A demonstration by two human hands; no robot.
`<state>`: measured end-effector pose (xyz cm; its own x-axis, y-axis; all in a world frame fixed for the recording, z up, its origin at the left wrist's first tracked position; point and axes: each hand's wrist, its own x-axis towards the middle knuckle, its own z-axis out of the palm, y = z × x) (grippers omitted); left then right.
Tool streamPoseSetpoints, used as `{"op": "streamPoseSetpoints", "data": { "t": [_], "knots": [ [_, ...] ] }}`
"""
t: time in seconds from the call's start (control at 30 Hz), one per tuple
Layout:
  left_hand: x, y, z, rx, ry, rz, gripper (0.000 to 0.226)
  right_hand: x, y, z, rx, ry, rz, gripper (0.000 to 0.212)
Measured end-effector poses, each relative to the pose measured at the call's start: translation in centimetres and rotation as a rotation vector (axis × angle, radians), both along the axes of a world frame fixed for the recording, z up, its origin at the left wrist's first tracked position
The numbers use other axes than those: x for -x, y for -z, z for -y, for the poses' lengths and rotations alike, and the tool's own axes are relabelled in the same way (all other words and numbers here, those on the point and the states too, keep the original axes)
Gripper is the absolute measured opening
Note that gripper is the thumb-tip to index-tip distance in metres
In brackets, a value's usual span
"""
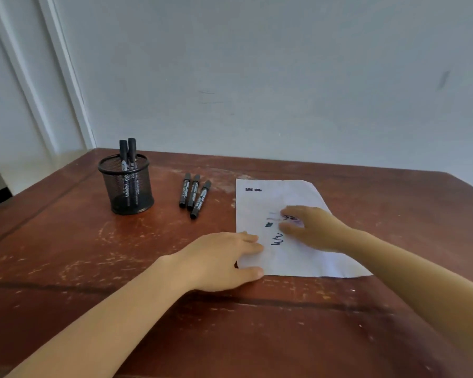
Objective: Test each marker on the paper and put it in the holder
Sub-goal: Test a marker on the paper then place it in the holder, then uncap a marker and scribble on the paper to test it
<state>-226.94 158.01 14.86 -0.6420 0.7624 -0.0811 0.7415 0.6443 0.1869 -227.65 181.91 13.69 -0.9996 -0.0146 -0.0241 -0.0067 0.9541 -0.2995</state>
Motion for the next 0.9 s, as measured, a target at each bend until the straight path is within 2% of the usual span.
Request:
{"op": "streamPoseSetpoints", "data": {
  "t": [0.07,0.17,0.27,0.3,0.37,0.47,0.6,0.77,0.83,0.9],
  "knots": [
    [-0.1,0.2,0.2,0.016,0.021,-0.098,0.052,-0.4,0.2,0.4,-0.032,-0.011,-0.004,0.047],
    [-0.2,0.6,0.3,-0.005,0.198,-0.409,0.062,-0.7,0.0,0.8,-0.058,-0.014,-0.001,0.051],
    [-0.5,0.7,0.6,-0.064,0.289,-0.527,0.047,-1.3,-0.3,0.9,-0.068,-0.032,0.014,0.052],
    [-0.8,0.4,0.7,-0.103,0.264,-0.481,0.049,-1.7,-0.5,0.9,-0.064,-0.046,0.013,0.049],
    [-2.1,-0.7,1.4,-0.209,0.151,-0.232,0.056,-2.7,-0.9,1.3,-0.060,-0.092,0.004,0.044],
    [-3.6,-1.2,3.1,-0.386,0.033,0.147,0.045,-4.4,-1.7,2.1,-0.087,-0.159,-0.002,0.049],
    [-5.6,-1.2,5.1,-0.304,0.020,0.483,0.036,-5.9,-1.9,3.6,-0.084,-0.259,0.000,0.055],
    [-6.4,-1.3,5.8,-0.193,0.009,0.461,0.037,-5.2,-2.3,4.7,-0.089,-0.293,0.055,0.049],
    [-6.3,-1.6,5.6,-0.249,-0.025,0.435,0.036,-4.1,-3.0,5.1,-0.043,-0.285,0.067,0.043],
    [-5.5,-1.7,5.3,-0.318,-0.078,0.329,0.037,-2.3,-3.7,5.8,0.032,-0.297,0.020,0.036]
  ]
}}
